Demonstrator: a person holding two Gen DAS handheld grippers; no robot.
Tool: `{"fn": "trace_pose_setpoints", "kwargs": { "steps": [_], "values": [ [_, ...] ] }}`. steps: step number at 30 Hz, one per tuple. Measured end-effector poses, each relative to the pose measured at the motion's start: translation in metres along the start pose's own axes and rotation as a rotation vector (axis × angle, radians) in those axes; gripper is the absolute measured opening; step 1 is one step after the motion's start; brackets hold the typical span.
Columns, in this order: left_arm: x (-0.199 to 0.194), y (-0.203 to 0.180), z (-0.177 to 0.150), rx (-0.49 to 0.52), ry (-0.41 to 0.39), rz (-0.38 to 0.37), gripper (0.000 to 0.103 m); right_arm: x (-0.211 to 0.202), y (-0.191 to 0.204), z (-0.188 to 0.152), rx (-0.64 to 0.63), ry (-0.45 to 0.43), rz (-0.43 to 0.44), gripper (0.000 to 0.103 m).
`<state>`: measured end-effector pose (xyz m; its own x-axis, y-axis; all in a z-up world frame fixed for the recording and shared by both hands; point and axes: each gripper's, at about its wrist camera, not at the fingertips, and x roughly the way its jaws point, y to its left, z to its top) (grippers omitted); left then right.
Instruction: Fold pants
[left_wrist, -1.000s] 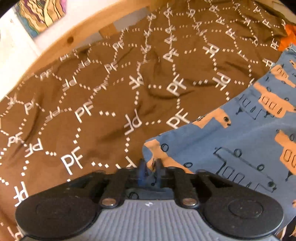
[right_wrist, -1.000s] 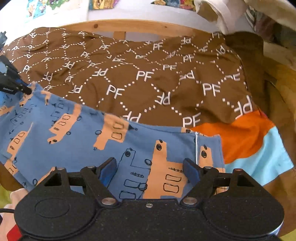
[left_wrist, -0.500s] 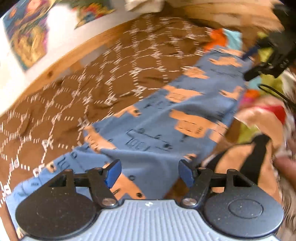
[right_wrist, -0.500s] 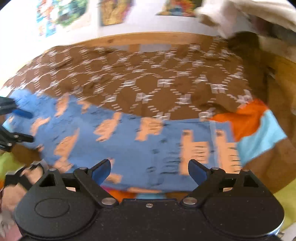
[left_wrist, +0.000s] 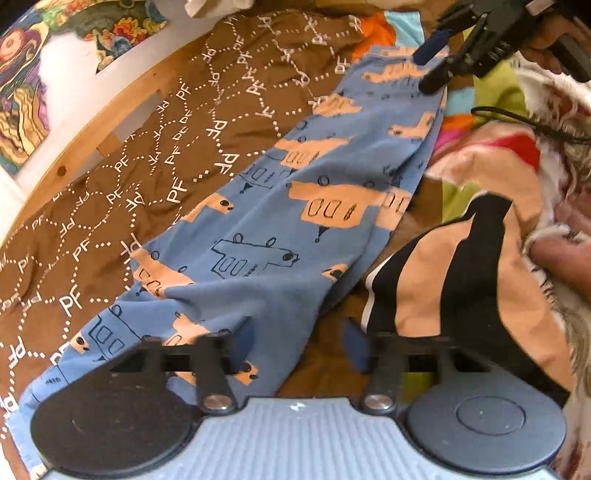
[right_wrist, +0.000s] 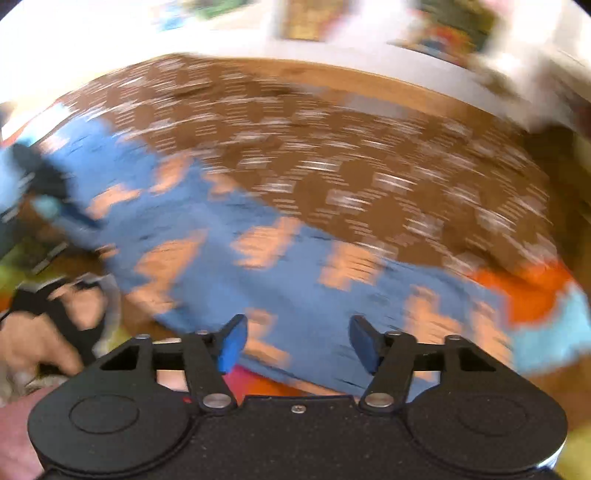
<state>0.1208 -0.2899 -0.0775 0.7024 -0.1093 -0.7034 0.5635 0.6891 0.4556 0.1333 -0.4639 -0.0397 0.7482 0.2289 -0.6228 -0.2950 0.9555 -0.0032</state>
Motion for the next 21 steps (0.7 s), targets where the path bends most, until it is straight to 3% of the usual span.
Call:
{"fn": "trace_pose_setpoints", "kwargs": {
  "steps": [4,6,8,13,16,19,21],
  "values": [
    [-0.003,0.01,0.003,-0.073,-0.026,-0.024,0.065,-0.014,-0.069,-0.008,0.23,0.009,-0.136,0.068],
    [-0.003,0.019,0.005,-0.137,-0.031,-0.034,0.07,-0.012,-0.101,-0.016,0.366,0.05,-0.119,0.072],
    [-0.003,0.029,0.004,-0.206,-0.039,-0.033,0.073,-0.003,-0.125,-0.029,0.518,0.135,-0.048,0.072],
    [-0.003,0.059,0.003,-0.456,-0.066,0.004,0.076,-0.012,-0.135,-0.045,0.8,0.134,0.017,0.073],
    [0.007,0.064,0.021,-0.584,-0.127,-0.042,0.08,-0.013,-0.14,-0.052,0.963,0.105,0.048,0.074],
    [0.021,0.053,0.056,-0.593,-0.196,-0.087,0.082,-0.01,-0.143,-0.062,1.129,0.049,0.062,0.074],
    [0.035,0.037,0.082,-0.558,-0.24,-0.112,0.084,-0.007,-0.146,-0.062,1.168,0.018,0.042,0.07]
  ]
}}
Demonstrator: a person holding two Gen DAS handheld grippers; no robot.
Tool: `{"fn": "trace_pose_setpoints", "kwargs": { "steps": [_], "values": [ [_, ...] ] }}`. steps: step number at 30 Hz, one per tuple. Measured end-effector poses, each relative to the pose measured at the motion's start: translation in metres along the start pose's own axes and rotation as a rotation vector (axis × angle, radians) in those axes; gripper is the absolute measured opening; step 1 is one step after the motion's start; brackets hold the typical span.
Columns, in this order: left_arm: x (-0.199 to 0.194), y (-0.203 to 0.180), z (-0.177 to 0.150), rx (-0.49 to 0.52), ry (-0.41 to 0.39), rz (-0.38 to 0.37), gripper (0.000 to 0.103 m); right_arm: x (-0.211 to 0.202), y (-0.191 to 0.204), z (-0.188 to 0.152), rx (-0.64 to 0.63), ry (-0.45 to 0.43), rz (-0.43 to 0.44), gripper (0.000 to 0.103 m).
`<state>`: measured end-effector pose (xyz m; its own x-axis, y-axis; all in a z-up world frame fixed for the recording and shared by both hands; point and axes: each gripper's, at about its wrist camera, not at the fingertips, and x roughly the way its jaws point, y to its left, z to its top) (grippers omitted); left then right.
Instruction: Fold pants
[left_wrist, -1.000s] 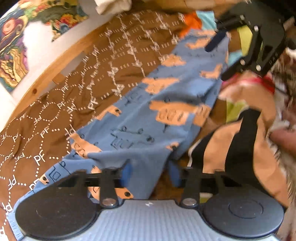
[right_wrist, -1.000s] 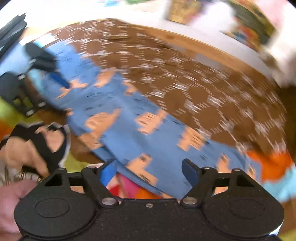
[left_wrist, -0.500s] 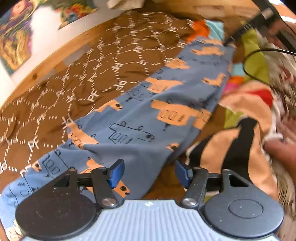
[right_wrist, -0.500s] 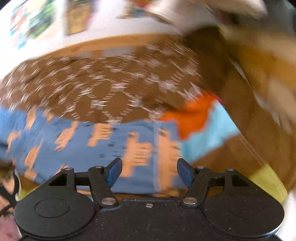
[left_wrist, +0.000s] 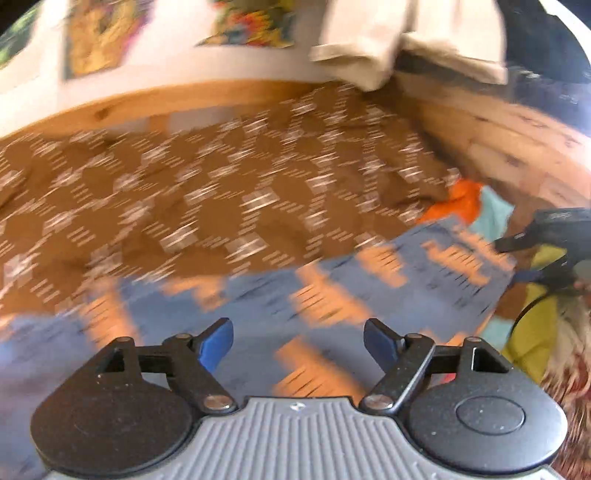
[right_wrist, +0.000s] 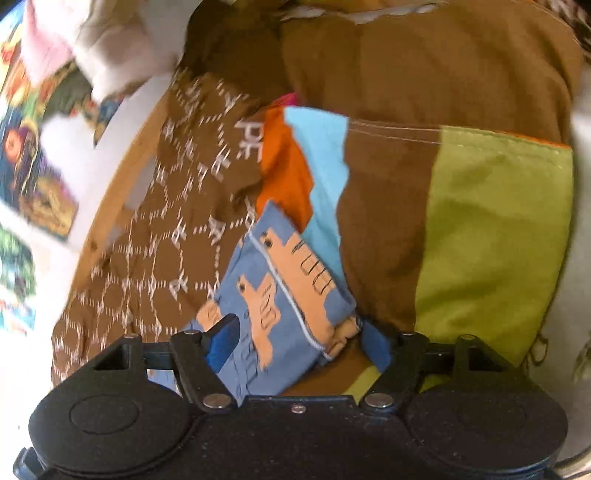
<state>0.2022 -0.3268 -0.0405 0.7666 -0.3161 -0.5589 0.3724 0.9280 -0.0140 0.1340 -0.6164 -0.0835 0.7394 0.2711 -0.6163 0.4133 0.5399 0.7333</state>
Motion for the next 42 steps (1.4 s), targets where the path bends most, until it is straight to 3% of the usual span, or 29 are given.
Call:
{"fn": "trace_pose_setpoints", "kwargs": {
  "steps": [1,3,6,12,14,15,16,19,21,24,26,28,31,33,38,42],
  "values": [
    [0.011,-0.011,0.003,0.012,0.0,-0.006,0.084,0.001,0.0,-0.001,0.01,-0.02,-0.006,0.068],
    [0.035,-0.031,0.007,0.028,0.026,-0.009,0.083,0.003,-0.001,-0.006,0.041,-0.064,-0.023,0.052],
    [0.063,-0.052,0.002,0.047,0.062,0.009,0.083,-0.008,-0.014,-0.018,0.125,-0.106,-0.042,0.036],
    [0.07,-0.056,-0.012,0.044,0.089,0.025,0.083,-0.01,-0.023,-0.023,0.168,-0.107,-0.028,0.037],
    [0.068,-0.056,-0.01,0.036,0.091,0.029,0.083,-0.005,-0.027,-0.021,0.214,-0.144,-0.001,0.034],
    [0.066,-0.055,-0.009,0.031,0.092,0.034,0.083,-0.004,-0.029,-0.021,0.224,-0.161,-0.002,0.016],
    [0.064,-0.053,-0.009,0.026,0.09,0.037,0.083,-0.003,-0.029,-0.021,0.224,-0.179,-0.007,0.011],
    [0.058,-0.05,-0.006,0.01,0.089,0.052,0.083,-0.008,-0.025,-0.019,0.193,-0.22,0.005,0.01],
    [0.052,-0.047,-0.005,-0.006,0.082,0.058,0.083,-0.026,-0.005,-0.014,0.036,-0.305,-0.026,0.003],
    [0.04,-0.039,-0.01,-0.021,0.071,0.078,0.084,-0.049,0.027,-0.002,-0.256,-0.429,-0.127,0.004],
    [0.033,-0.03,-0.017,-0.036,0.086,0.094,0.084,-0.044,0.026,0.009,-0.325,-0.38,-0.165,0.004],
    [0.025,-0.021,-0.024,-0.058,0.104,0.105,0.084,-0.033,0.013,0.01,-0.276,-0.318,-0.172,0.006],
    [0.013,-0.009,-0.031,-0.053,0.127,0.129,0.084,-0.033,0.008,-0.007,-0.248,-0.306,-0.165,0.026],
    [0.005,0.0,-0.037,-0.023,0.155,0.161,0.085,-0.038,0.011,-0.018,-0.243,-0.308,-0.157,0.058],
    [-0.021,0.033,-0.056,0.015,0.201,0.227,0.089,-0.041,0.009,-0.035,-0.22,-0.269,-0.143,0.067],
    [-0.039,0.064,-0.063,0.014,0.256,0.36,0.089,-0.033,0.006,-0.038,-0.149,-0.227,-0.124,0.067]
  ]
}}
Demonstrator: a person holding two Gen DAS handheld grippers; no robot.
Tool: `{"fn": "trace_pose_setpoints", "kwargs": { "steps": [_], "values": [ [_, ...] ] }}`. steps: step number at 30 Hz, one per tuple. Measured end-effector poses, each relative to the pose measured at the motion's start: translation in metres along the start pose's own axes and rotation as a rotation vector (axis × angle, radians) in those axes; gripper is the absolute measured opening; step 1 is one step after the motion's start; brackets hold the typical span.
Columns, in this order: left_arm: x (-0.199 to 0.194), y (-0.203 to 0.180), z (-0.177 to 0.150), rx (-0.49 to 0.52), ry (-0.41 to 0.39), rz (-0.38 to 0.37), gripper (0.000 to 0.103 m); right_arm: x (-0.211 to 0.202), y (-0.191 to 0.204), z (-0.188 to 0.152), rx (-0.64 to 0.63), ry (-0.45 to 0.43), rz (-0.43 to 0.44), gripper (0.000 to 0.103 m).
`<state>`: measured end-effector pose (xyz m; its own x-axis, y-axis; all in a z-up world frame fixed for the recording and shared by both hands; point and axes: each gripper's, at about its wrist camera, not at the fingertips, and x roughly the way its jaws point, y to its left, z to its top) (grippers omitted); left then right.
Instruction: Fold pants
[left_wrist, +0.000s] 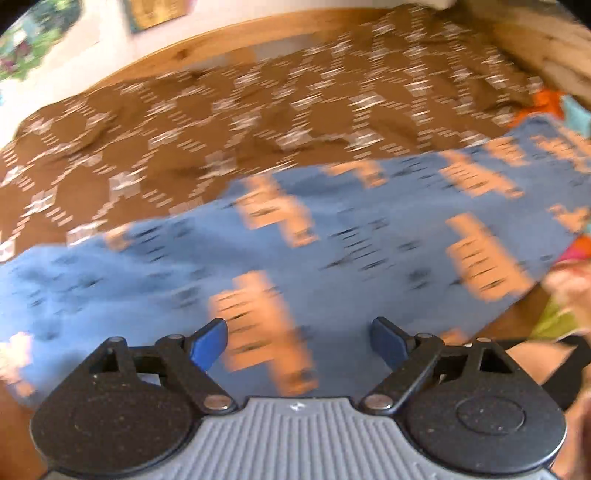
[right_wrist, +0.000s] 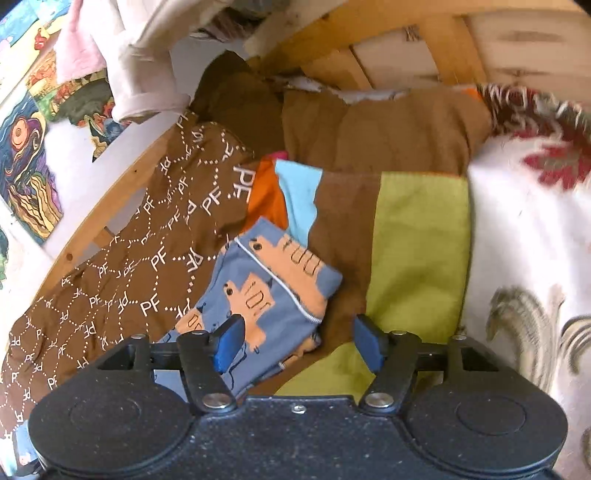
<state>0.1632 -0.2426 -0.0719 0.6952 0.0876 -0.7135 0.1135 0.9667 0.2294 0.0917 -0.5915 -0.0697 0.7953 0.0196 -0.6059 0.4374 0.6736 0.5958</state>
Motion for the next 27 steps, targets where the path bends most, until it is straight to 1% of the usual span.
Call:
{"fn": "trace_pose_setpoints", "kwargs": {
  "steps": [1,3,4,5,7,9,11,13,14,16,17,19,20,22,23,24,25,26,27],
  "values": [
    [0.002,0.009,-0.003,-0.011,0.03,0.029,0.089,0.003,0.001,0.0,0.003,0.004,-0.004,0.067],
    [0.0,0.025,-0.01,-0.049,0.044,0.042,0.089,0.006,0.004,0.002,0.018,0.003,-0.009,0.07],
    [-0.004,0.03,-0.011,-0.067,0.041,0.047,0.089,0.007,0.006,0.004,0.019,-0.001,-0.009,0.071],
    [-0.01,0.033,-0.011,-0.075,0.037,0.056,0.086,0.008,0.007,0.004,0.013,-0.006,-0.014,0.071],
    [-0.025,0.034,-0.011,-0.078,0.023,0.085,0.085,0.009,0.009,0.005,0.001,-0.011,-0.027,0.071],
    [-0.041,0.034,-0.013,-0.085,-0.003,0.096,0.086,0.008,0.009,0.005,0.0,-0.013,-0.038,0.071],
    [-0.057,0.038,-0.018,-0.124,-0.022,0.108,0.087,0.006,0.013,0.002,-0.014,-0.02,-0.058,0.071],
    [-0.073,0.047,-0.022,-0.207,-0.033,0.148,0.087,0.003,0.022,-0.002,-0.064,-0.031,-0.085,0.072],
    [-0.078,0.053,-0.024,-0.248,-0.039,0.176,0.087,0.001,0.029,-0.005,-0.104,-0.04,-0.091,0.072],
    [-0.087,0.068,-0.03,-0.327,-0.054,0.256,0.087,-0.005,0.047,-0.014,-0.198,-0.052,-0.088,0.074],
    [-0.089,0.076,-0.031,-0.357,-0.071,0.287,0.087,-0.007,0.059,-0.021,-0.279,-0.061,-0.087,0.077],
    [-0.088,0.092,-0.029,-0.398,-0.084,0.299,0.085,-0.007,0.085,-0.038,-0.472,-0.063,-0.07,0.08],
    [-0.086,0.099,-0.027,-0.407,-0.086,0.298,0.082,-0.006,0.1,-0.05,-0.592,-0.055,-0.038,0.081],
    [-0.079,0.108,-0.021,-0.414,-0.081,0.312,0.076,-0.001,0.123,-0.069,-0.755,-0.025,0.04,0.081],
    [-0.075,0.111,-0.017,-0.41,-0.074,0.311,0.071,0.004,0.136,-0.081,-0.842,0.01,0.105,0.08],
    [-0.072,0.113,-0.016,-0.405,-0.069,0.307,0.058,0.006,0.145,-0.089,-0.901,0.029,0.147,0.079],
    [-0.068,0.114,-0.013,-0.402,-0.055,0.302,0.053,0.009,0.155,-0.1,-0.966,0.039,0.184,0.077],
    [-0.065,0.114,-0.012,-0.401,-0.045,0.301,0.049,0.012,0.163,-0.111,-1.034,0.062,0.224,0.074],
    [-0.063,0.113,-0.012,-0.401,-0.042,0.307,0.042,0.013,0.169,-0.119,-1.075,0.083,0.257,0.072]
  ]
}}
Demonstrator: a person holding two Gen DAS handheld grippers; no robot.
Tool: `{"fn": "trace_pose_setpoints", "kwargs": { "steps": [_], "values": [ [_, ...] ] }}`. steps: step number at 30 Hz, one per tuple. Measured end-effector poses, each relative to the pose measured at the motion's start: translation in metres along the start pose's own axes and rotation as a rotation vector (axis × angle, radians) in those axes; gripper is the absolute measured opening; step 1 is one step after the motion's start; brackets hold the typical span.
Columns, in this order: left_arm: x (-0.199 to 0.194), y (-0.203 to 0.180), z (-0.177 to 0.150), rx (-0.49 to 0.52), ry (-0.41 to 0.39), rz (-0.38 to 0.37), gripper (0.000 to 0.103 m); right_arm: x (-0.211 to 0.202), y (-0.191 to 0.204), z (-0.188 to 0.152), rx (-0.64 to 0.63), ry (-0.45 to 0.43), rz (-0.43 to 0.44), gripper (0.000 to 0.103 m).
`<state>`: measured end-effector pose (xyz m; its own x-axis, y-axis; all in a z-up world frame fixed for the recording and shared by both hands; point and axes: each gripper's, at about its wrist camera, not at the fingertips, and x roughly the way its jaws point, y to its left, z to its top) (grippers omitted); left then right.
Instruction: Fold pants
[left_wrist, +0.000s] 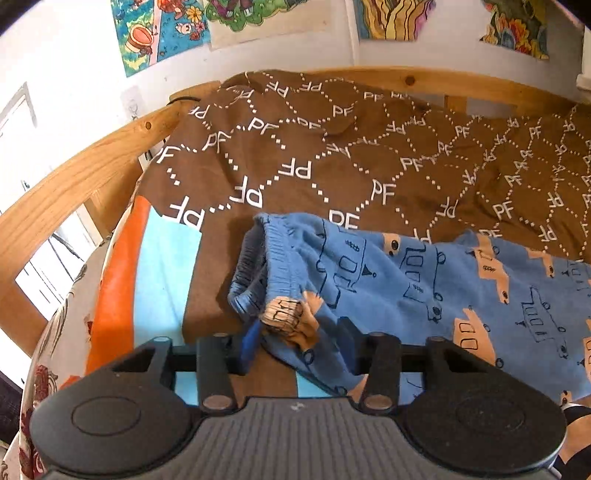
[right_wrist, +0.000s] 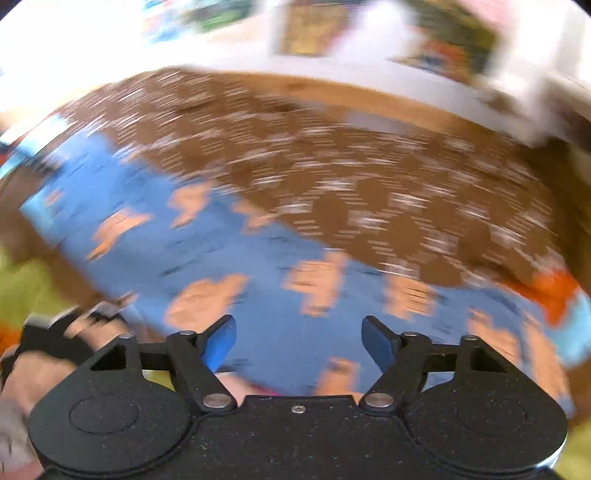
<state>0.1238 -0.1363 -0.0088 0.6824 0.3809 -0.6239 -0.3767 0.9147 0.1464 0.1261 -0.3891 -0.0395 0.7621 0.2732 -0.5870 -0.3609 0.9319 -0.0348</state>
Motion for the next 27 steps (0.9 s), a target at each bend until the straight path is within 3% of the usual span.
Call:
{"fn": "trace_pose_setpoints", "kwargs": {
  "steps": [3,5,8,13,16,18,27],
  "values": [
    [0.004,0.001,-0.002,-0.011,0.011,0.009,0.018,0.008,0.025,0.003,-0.112,0.0,0.129,0.069],
    [0.002,0.006,-0.004,-0.029,0.007,0.008,0.011,0.014,0.044,0.004,-0.223,0.002,0.197,0.063],
    [0.0,0.009,-0.004,-0.034,0.0,-0.002,0.008,0.021,0.069,0.008,-0.345,-0.023,0.224,0.049],
    [-0.007,0.011,-0.001,-0.022,-0.024,0.003,0.006,0.037,0.093,0.021,-0.393,-0.054,0.295,0.042],
    [-0.009,0.016,0.002,-0.027,-0.039,0.01,0.004,0.048,0.104,0.022,-0.408,-0.049,0.298,0.022],
    [-0.009,0.02,0.004,-0.034,-0.044,0.013,0.002,0.053,0.109,0.024,-0.386,-0.04,0.294,0.002],
    [0.001,0.028,0.002,-0.027,-0.058,0.054,0.0,0.057,0.117,0.036,-0.321,-0.059,0.331,0.002]
  ]
}}
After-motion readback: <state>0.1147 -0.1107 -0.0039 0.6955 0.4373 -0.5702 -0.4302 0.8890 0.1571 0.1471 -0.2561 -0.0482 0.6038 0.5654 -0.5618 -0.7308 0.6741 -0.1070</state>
